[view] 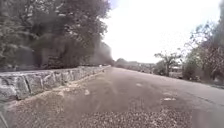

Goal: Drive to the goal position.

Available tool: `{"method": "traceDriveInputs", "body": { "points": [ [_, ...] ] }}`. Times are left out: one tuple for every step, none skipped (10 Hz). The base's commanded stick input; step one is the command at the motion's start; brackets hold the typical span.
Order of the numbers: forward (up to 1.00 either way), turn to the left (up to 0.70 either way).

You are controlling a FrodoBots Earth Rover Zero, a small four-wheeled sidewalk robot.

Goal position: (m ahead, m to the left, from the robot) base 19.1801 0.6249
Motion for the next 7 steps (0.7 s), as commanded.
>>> {"method": "traceDriveInputs", "body": {
  "points": [
    [0.7,0.0],
    [0.7,0.0],
    [0.7,0.0],
    [0.7,0.0],
    [0.7,0.0],
    [0.7,0.0],
    [0.7,0.0]
  ]
}}
